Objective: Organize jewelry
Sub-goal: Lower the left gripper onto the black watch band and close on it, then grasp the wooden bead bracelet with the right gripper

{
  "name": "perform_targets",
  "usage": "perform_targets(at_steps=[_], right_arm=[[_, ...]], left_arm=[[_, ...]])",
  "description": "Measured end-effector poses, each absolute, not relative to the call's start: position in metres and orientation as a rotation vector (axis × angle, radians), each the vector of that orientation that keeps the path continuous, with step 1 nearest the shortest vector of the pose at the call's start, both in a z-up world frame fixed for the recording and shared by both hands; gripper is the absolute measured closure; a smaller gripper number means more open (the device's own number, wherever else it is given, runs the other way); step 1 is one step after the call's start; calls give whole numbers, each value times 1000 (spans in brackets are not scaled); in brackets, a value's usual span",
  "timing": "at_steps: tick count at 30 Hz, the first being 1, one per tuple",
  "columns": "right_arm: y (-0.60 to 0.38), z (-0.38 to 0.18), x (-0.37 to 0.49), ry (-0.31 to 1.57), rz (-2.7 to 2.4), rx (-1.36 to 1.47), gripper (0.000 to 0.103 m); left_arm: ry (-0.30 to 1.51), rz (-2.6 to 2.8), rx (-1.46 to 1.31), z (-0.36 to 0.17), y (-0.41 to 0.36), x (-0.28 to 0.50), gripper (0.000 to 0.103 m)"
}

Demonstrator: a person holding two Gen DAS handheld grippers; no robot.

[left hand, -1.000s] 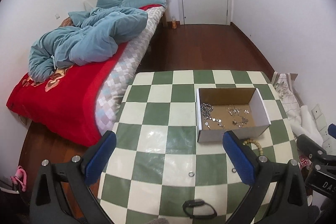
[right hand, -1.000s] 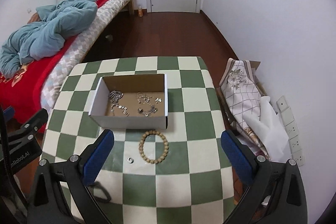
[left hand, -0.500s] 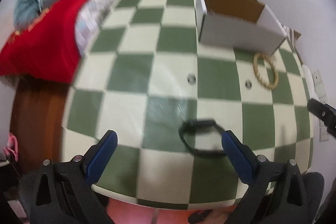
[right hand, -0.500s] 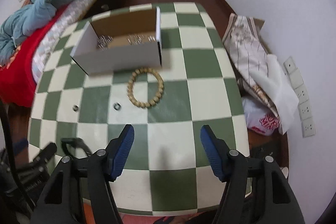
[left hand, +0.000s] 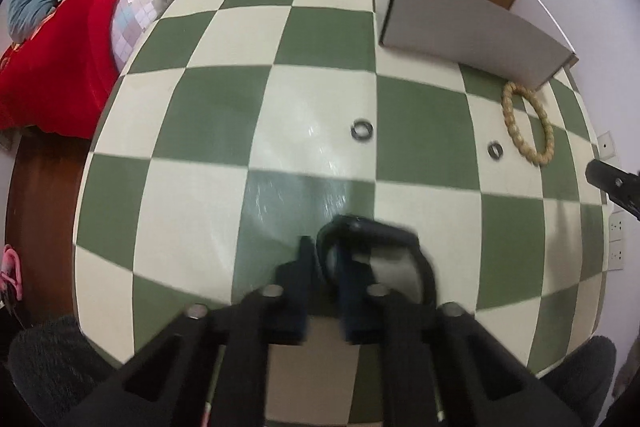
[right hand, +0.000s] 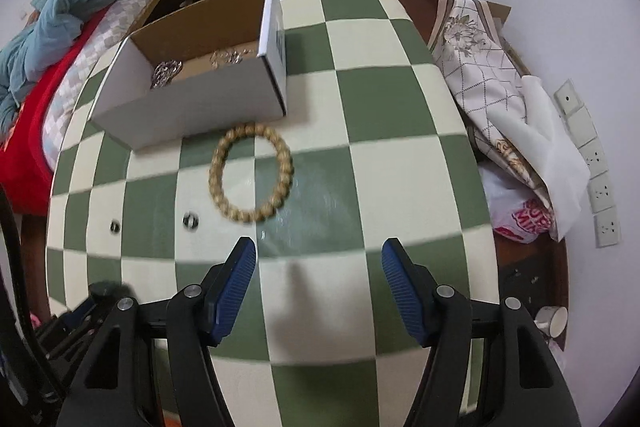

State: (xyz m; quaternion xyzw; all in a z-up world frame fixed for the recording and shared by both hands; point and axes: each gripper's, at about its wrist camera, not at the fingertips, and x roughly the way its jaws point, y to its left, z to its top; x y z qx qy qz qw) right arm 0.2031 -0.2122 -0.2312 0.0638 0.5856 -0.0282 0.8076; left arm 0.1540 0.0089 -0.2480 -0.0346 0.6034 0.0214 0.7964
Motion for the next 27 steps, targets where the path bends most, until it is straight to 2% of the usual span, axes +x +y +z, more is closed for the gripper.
perform_targets(at_steps=[7, 8, 10, 12, 13, 27], right_arm=[[-205, -262, 251, 1296, -79, 136, 37], [-202, -266, 253, 1304, -79, 127, 46], [-194, -271, 256, 1304, -80, 82, 58], [-188, -271, 255, 1298, -76, 44, 84], [-185, -270, 253, 1297, -62, 32, 91], [-206, -267, 157, 1401, 22, -37, 93]], left_arm=[[1276, 44, -37, -245, 0, 172, 98], [1276, 40, -30, -244, -2, 172, 98], [1275, 29, -21, -243, -9, 173, 98], [1276, 19, -14, -243, -13, 175, 98], [1275, 14, -9, -244, -13, 174, 98], [1283, -27, 27, -246, -22, 159, 98]])
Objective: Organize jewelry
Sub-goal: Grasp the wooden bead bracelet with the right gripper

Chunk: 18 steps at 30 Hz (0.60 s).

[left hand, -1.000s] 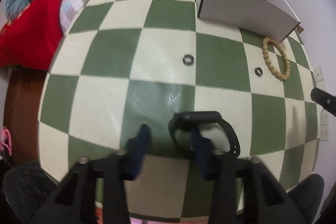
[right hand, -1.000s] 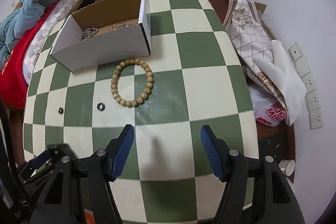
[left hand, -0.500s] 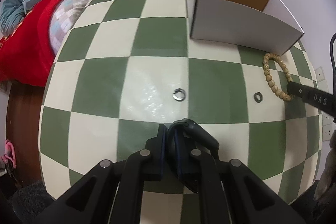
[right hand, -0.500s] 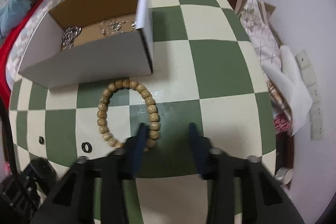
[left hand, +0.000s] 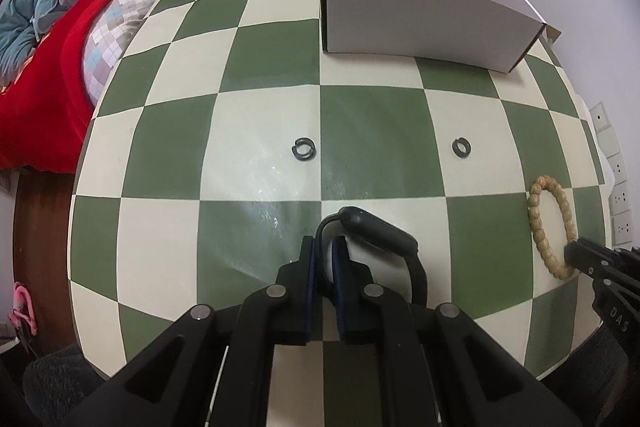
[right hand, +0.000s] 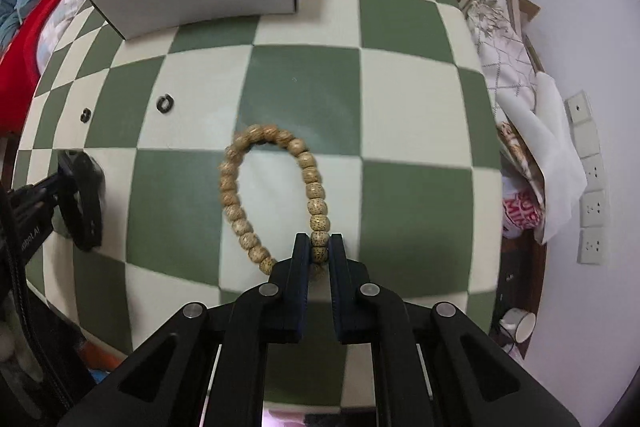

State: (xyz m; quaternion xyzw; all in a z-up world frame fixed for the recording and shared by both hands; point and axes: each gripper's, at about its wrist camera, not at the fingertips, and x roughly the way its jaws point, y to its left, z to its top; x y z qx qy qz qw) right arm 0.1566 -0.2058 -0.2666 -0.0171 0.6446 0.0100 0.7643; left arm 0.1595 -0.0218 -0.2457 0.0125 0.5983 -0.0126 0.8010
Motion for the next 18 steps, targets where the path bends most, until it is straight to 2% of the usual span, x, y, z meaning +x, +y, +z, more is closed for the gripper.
perform_targets(at_steps=[2, 6, 8, 10, 11, 13, 14, 18], right_arm=[[-209, -267, 155, 1398, 13, -29, 91], [-211, -266, 158, 1380, -39, -26, 55], [-215, -268, 162, 1369, -40, 11, 52], [-214, -267, 161, 1347, -39, 8, 53], [-212, -267, 161, 1341, -36, 9, 60], [-205, -266, 161, 1325, -16, -15, 90], [-200, -266, 161, 1324, -13, -30, 93], [-192, -266, 160, 1310, -5, -40, 94]], left_arm=[[1284, -25, 28, -246, -22, 159, 98], [1289, -27, 34, -246, -22, 158, 98], [1289, -25, 36, -246, -21, 158, 98], [1290, -25, 36, -246, -21, 157, 98], [1291, -26, 36, -246, -22, 156, 98], [1292, -27, 35, -246, -22, 155, 98], [1293, -27, 34, -246, -22, 155, 98], [1285, -29, 36, -242, -22, 153, 100]])
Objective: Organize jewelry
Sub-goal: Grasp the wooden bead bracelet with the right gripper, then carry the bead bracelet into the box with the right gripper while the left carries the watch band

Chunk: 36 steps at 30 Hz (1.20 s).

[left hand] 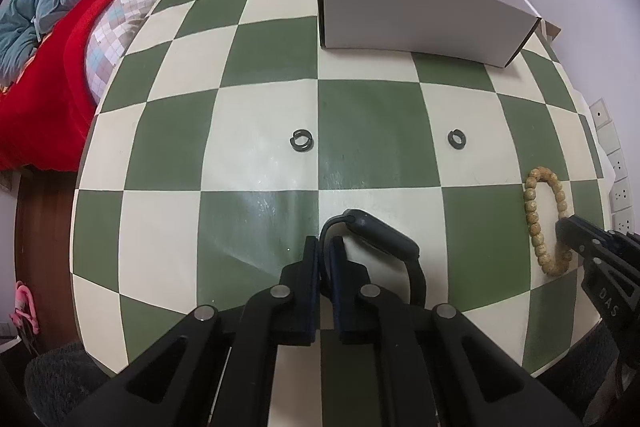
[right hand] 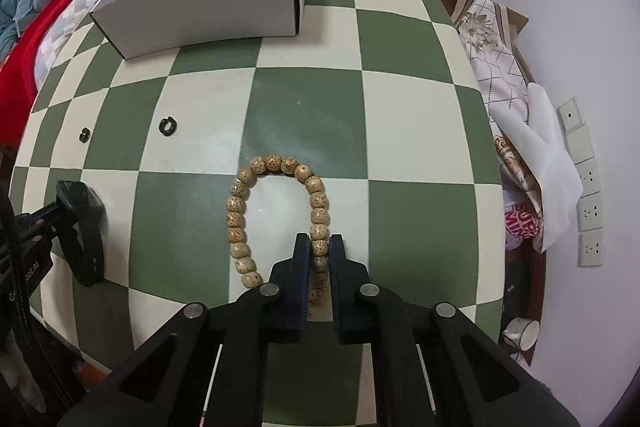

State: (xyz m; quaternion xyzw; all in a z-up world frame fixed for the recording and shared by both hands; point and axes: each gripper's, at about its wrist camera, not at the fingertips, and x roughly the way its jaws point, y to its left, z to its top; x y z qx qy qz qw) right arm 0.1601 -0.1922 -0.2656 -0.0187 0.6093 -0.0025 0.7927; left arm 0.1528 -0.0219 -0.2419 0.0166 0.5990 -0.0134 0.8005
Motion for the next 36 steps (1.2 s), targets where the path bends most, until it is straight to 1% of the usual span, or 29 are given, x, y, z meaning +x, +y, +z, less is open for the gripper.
perform_targets(at_steps=[5, 8, 22, 25, 27, 29, 30, 31, 32, 33, 36], right_arm=[[-197, -257, 157, 1292, 17, 39, 94], [-201, -241, 157, 1262, 39, 101, 94], [-202, -139, 182, 1077, 136, 201, 94], [-202, -128, 190, 1058, 144, 206, 94], [-202, -124, 192, 1052, 146, 208, 94], [-204, -123, 192, 1050, 149, 223, 94], [-204, -123, 191, 1049, 149, 226, 94], [-205, -124, 189, 1050, 150, 231, 94], [-206, -125, 187, 1052, 151, 235, 94], [-206, -128, 185, 1056, 149, 236, 94], [-209, -140, 182, 1076, 138, 242, 94]], left_arm=[[1268, -52, 21, -229, -22, 150, 102], [1239, -73, 4, -214, -21, 150, 102], [1113, -201, -116, -122, -16, 179, 102], [1130, -238, -119, -120, -17, 183, 101], [1157, -239, -104, -126, -15, 179, 96], [1211, -199, -154, -143, -3, 172, 92], [1250, -170, -195, -157, 4, 169, 82], [1272, -151, -216, -167, 8, 167, 64], [1292, -120, -225, -179, 11, 164, 54], [1308, -95, -234, -191, 14, 162, 49], [1366, -70, -264, -220, 14, 159, 49]])
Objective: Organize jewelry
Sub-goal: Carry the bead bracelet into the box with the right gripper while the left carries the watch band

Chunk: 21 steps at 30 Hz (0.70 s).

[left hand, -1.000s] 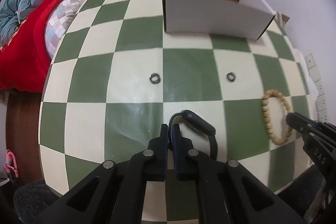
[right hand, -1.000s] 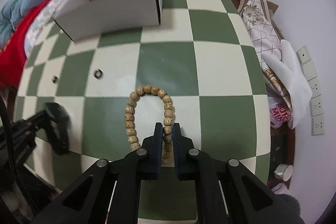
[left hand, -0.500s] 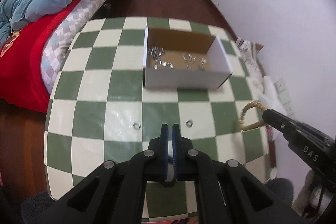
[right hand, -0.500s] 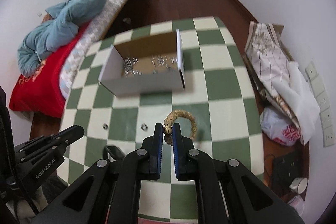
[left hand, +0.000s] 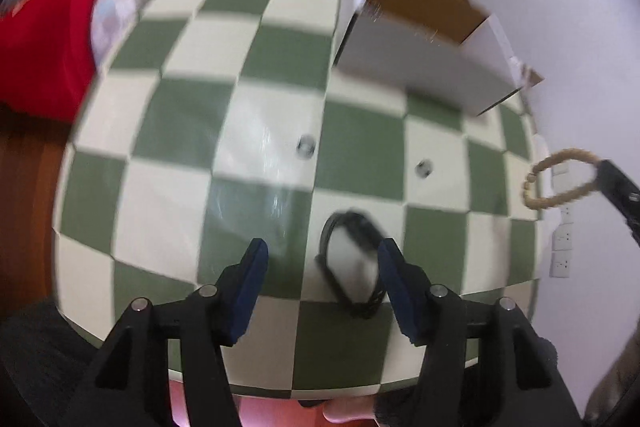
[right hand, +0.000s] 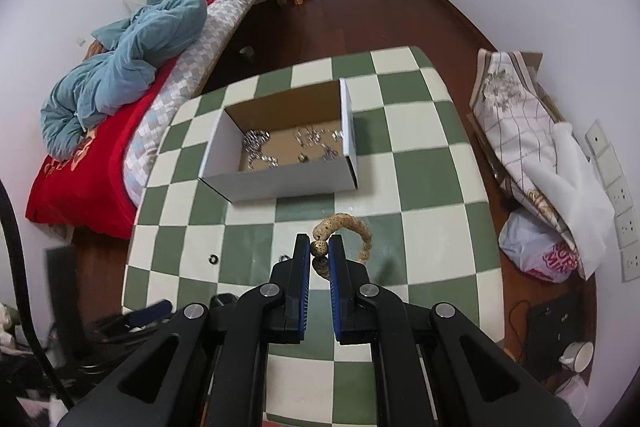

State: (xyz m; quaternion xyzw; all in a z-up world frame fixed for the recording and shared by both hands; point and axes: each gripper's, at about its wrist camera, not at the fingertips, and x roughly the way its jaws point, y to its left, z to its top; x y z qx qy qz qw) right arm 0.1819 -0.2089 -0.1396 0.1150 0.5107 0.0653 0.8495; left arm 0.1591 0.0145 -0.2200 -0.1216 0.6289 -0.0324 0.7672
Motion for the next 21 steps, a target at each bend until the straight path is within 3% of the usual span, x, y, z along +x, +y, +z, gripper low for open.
perform_targets(at_steps=[5, 7, 8, 15, 21], right_arm=[[-215, -153, 177, 1103, 120, 263, 94], [-217, -155, 176, 1101, 110, 255, 94], [-217, -155, 176, 1103, 106, 254, 94], [-222, -144, 177, 1077, 98, 255, 94], [-225, -120, 187, 1038, 135, 287, 94]], left_arm=[[1377, -69, -204, -244, -3, 155, 51], [1380, -84, -166, -248, -11, 154, 94], [1370, -87, -151, -247, -13, 153, 98], [1304, -135, -126, -229, -21, 150, 100], [1159, -177, -117, -159, -23, 169, 100]])
